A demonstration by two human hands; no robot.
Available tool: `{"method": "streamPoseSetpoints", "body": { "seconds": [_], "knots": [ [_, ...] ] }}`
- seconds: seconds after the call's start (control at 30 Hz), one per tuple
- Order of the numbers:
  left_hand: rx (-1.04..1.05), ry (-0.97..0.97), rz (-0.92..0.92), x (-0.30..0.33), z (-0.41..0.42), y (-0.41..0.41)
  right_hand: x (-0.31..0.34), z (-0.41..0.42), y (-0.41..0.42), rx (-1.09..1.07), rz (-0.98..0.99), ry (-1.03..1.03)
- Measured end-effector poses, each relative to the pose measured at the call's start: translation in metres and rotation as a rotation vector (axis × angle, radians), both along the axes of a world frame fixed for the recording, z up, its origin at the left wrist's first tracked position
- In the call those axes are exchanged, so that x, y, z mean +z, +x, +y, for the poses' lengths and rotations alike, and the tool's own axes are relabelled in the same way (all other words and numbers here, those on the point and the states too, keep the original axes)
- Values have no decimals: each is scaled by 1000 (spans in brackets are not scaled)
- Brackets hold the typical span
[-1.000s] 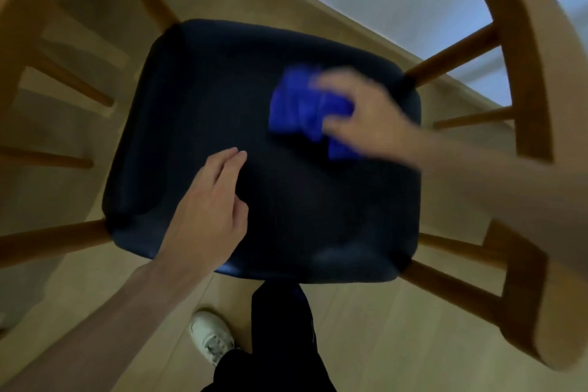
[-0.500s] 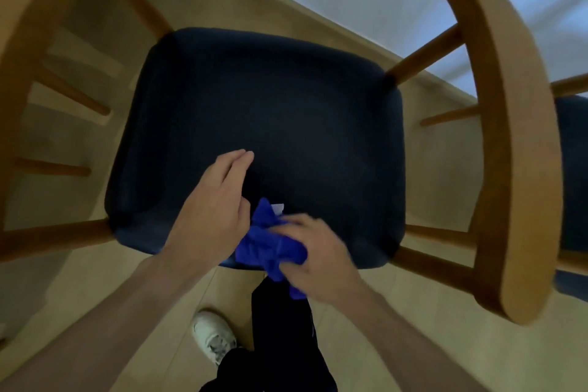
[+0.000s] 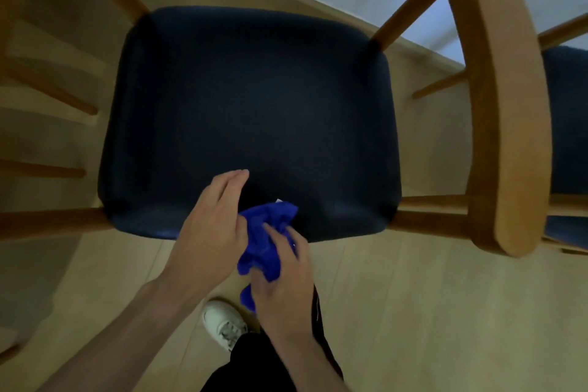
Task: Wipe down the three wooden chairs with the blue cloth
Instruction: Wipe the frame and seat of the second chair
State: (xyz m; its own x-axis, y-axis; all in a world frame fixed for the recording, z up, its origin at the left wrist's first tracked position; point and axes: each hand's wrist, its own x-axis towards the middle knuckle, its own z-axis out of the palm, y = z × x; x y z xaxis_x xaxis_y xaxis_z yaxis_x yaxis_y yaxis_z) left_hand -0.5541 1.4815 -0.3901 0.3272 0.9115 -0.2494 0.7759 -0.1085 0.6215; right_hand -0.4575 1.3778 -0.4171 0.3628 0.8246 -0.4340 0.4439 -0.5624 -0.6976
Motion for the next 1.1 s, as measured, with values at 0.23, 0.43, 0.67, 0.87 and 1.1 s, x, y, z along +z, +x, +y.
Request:
{"method": "streamPoseSetpoints", "body": {
  "seconds": [0.23, 0.43, 0.67, 0.87, 1.1],
  "knots": [
    [-35, 46, 8, 2, 19, 4, 5, 61, 121, -301, -333, 36],
    [-85, 38, -28, 7, 30, 30, 6, 41, 48, -240, -138, -141],
    [-169, -6, 6, 5, 52, 62, 25, 73, 124, -559, -155, -53],
    [-190, -10, 14, 11, 90, 90, 5, 114, 149, -639, -180, -354],
    [-216, -8, 3, 12, 134, 107, 0, 149, 156, -776, -80, -318]
  ]
}}
